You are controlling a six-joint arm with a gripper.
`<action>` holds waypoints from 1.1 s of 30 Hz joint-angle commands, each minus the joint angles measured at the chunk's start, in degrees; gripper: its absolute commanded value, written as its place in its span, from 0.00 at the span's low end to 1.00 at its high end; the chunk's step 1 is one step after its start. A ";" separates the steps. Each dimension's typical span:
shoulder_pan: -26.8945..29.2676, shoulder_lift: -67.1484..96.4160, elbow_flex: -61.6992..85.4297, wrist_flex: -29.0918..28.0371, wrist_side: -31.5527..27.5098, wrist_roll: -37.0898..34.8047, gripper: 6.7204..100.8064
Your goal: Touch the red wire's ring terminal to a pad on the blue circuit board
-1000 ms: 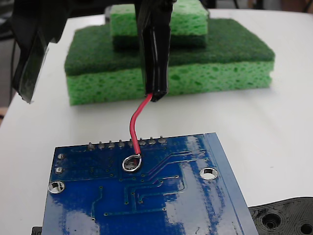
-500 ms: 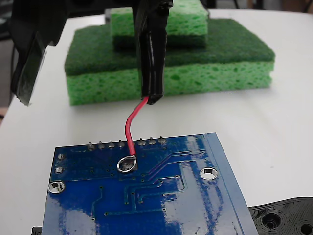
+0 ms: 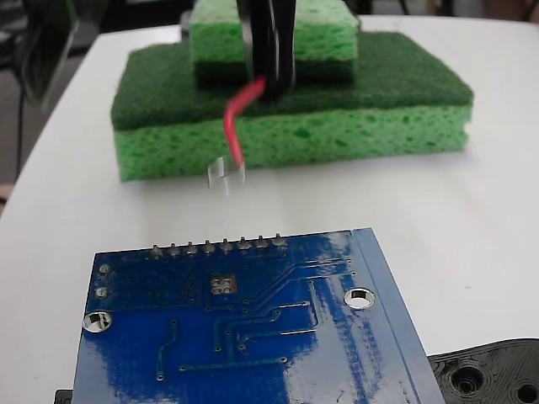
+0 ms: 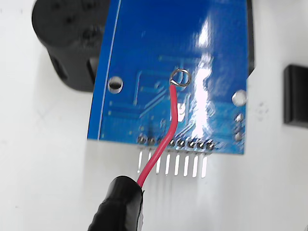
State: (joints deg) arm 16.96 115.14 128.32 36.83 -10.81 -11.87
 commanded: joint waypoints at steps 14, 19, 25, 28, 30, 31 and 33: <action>8.88 51.59 27.51 6.86 -16.44 4.57 0.99; 5.62 59.15 33.05 10.02 -14.50 5.10 0.99; -6.24 59.85 36.21 11.07 -4.92 7.21 0.99; -10.37 59.85 38.58 9.67 -0.62 8.88 0.99; -12.66 59.85 40.17 9.05 1.85 10.20 0.99; -13.80 59.85 40.96 8.61 3.25 10.63 0.99; -16.35 59.85 42.36 8.00 6.59 11.51 0.99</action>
State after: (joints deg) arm 1.14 174.90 170.86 45.18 -7.12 -0.44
